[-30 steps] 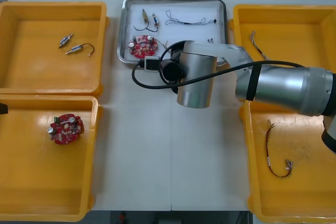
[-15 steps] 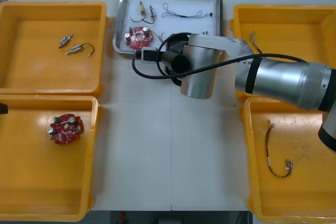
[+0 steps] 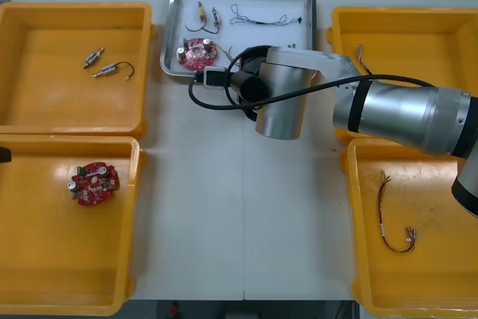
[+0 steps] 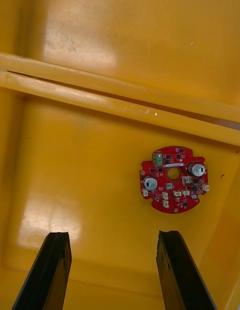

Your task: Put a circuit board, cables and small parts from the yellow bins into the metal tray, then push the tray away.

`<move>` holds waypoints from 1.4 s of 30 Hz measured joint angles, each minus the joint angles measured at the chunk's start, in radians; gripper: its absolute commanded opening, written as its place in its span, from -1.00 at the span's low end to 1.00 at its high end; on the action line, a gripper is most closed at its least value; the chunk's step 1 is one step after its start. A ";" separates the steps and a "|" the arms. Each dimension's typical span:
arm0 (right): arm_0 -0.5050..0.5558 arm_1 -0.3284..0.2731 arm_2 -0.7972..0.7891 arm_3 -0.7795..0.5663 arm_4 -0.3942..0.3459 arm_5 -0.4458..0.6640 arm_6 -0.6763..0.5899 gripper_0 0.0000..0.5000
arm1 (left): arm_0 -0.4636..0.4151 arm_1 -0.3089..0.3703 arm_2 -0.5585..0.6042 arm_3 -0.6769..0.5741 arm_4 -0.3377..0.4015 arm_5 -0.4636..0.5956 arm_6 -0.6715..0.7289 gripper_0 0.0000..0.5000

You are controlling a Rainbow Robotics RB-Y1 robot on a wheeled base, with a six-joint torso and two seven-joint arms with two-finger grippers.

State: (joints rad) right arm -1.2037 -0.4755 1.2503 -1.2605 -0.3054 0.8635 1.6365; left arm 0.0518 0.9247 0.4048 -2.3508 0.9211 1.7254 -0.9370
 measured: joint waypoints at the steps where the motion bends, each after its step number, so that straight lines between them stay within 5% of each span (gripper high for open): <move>1: 0.000 0.000 0.000 0.000 0.000 0.001 0.000 1.00 | 0.000 0.000 0.000 0.000 0.000 0.000 0.000 1.00; 13: -0.001 0.001 -0.001 -0.002 -0.010 0.025 0.000 1.00 | 0.000 0.000 0.000 0.000 0.000 0.000 0.000 1.00; 19: -0.006 0.001 -0.067 -0.053 -0.133 0.176 0.038 1.00 | 0.000 0.000 0.000 0.000 0.000 0.000 0.000 1.00; 29: -0.006 -0.005 -0.171 -0.295 -0.160 0.491 0.037 1.00 | 0.000 0.000 0.000 0.000 0.000 0.000 0.000 1.00; 42: 0.024 -0.065 -0.226 -0.605 -0.198 0.805 -0.370 1.00 | 0.000 0.000 0.000 0.000 0.000 0.000 0.000 1.00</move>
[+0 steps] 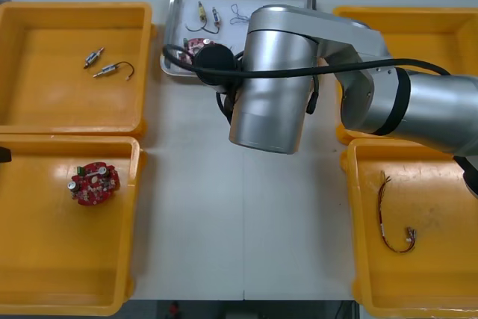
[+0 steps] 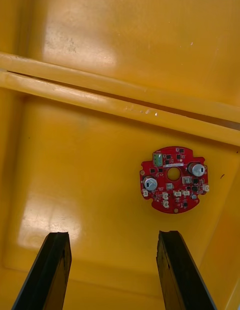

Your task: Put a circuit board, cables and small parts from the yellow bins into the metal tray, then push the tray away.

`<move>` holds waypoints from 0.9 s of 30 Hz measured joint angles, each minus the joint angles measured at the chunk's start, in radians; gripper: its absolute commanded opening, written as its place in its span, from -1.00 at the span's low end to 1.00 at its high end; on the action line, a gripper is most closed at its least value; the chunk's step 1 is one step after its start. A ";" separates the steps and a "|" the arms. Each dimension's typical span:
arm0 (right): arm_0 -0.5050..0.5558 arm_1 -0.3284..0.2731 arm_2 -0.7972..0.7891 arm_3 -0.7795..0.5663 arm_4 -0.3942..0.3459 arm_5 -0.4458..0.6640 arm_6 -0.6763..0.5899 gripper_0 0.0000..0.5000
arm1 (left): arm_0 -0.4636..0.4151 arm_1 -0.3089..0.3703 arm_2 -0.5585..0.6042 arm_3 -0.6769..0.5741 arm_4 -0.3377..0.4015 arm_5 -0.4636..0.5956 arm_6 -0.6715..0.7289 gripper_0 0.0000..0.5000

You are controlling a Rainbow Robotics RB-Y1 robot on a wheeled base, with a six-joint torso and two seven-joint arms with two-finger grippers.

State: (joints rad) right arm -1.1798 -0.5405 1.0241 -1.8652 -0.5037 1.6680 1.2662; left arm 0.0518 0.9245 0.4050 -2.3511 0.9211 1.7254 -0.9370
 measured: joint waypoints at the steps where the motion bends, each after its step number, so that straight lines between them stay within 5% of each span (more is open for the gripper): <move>1: 0.017 -0.004 -0.023 -0.018 0.000 0.011 -0.029 1.00 | 0.000 0.000 0.000 0.000 0.000 0.000 0.000 1.00; 7: 0.166 -0.035 -0.209 -0.121 -0.012 0.042 -0.129 1.00 | 0.000 0.000 0.000 0.000 0.000 0.000 0.000 1.00; 19: 0.338 -0.132 -0.513 -0.174 -0.210 0.130 -0.237 1.00 | 0.000 0.000 0.000 0.000 0.000 0.000 0.000 1.00; 27: 0.430 -0.178 -0.695 -0.180 -0.260 0.246 -0.241 1.00 | 0.000 0.000 0.000 -0.001 0.000 0.000 0.000 1.00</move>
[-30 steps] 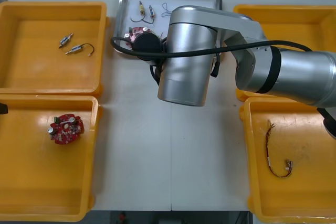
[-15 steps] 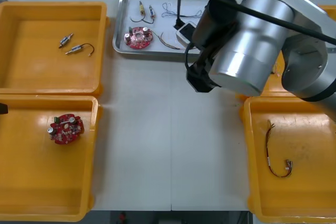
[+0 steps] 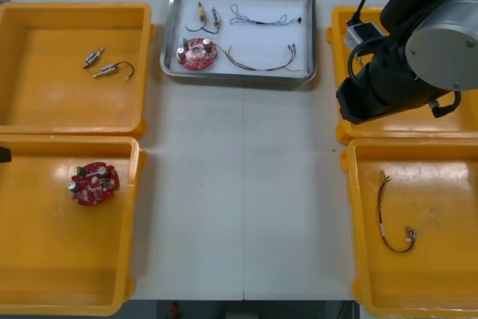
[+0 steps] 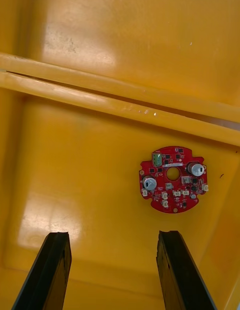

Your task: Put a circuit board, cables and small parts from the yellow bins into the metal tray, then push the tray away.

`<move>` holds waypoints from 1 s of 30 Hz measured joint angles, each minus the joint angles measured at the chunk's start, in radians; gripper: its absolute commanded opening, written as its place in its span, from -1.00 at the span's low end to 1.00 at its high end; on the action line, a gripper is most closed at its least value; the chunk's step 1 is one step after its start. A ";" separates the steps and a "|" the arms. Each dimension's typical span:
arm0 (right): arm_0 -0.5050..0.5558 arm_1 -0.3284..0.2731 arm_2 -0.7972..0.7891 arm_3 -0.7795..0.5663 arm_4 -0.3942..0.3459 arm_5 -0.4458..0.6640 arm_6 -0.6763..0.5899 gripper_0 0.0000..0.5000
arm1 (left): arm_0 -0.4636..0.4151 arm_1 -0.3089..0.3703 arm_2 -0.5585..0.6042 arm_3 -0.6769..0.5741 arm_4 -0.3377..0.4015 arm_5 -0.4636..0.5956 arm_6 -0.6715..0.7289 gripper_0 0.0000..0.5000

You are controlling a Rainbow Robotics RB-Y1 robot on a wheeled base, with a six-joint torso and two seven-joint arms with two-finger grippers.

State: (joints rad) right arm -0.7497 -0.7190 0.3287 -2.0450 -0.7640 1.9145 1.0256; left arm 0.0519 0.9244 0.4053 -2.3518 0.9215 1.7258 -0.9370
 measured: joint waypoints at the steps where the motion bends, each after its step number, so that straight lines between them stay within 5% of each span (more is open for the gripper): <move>1: 0.010 -0.008 -0.014 -0.003 0.000 0.000 0.000 1.00 | 0.000 0.000 0.000 0.000 0.000 0.000 0.000 1.00; 20: 0.465 -0.079 -0.422 -0.226 -0.057 0.002 0.003 1.00 | 0.000 0.000 0.000 0.000 0.000 0.000 0.000 1.00; 30: 0.564 -0.085 -0.498 -0.222 -0.026 0.001 0.027 1.00 | 0.000 0.000 0.000 0.000 0.000 0.000 0.000 1.00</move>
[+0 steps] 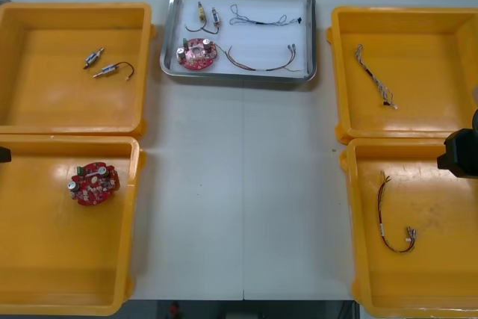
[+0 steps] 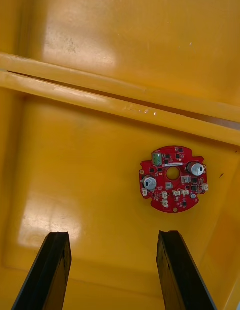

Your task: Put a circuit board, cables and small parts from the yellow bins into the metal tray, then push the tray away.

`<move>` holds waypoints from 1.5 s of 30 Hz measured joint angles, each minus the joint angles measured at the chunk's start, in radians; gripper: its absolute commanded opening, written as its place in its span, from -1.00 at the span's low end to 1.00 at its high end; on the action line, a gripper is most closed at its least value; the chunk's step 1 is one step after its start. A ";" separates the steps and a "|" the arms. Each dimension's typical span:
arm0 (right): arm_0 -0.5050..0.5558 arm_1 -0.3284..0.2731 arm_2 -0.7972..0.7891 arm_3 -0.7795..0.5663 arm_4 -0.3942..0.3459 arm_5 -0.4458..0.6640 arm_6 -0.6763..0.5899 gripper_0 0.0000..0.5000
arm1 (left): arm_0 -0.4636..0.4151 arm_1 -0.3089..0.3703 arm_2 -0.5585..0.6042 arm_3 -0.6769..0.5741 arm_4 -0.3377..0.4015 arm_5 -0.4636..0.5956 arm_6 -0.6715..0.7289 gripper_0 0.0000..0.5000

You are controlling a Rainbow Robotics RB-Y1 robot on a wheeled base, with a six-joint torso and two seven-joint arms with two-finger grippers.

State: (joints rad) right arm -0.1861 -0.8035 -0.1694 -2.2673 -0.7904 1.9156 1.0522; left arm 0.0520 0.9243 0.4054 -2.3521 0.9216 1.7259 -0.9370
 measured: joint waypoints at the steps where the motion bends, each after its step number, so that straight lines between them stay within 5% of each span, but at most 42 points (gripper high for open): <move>1: 0.003 0.000 -0.002 0.009 0.000 -0.002 0.027 1.00 | 0.000 0.000 0.000 0.000 0.000 0.000 0.000 1.00; 6: 0.006 0.000 -0.007 0.092 -0.001 -0.051 0.178 1.00 | 0.000 0.000 0.000 0.000 0.000 0.000 0.000 1.00; 45: 0.006 0.000 -0.007 0.121 -0.011 -0.093 0.176 1.00 | 0.000 0.000 0.000 0.000 0.000 0.000 0.000 1.00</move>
State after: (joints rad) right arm -0.1801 -0.8036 -0.1766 -2.1462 -0.8010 1.8226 1.2283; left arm 0.0520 0.9242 0.4054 -2.3521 0.9216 1.7259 -0.9370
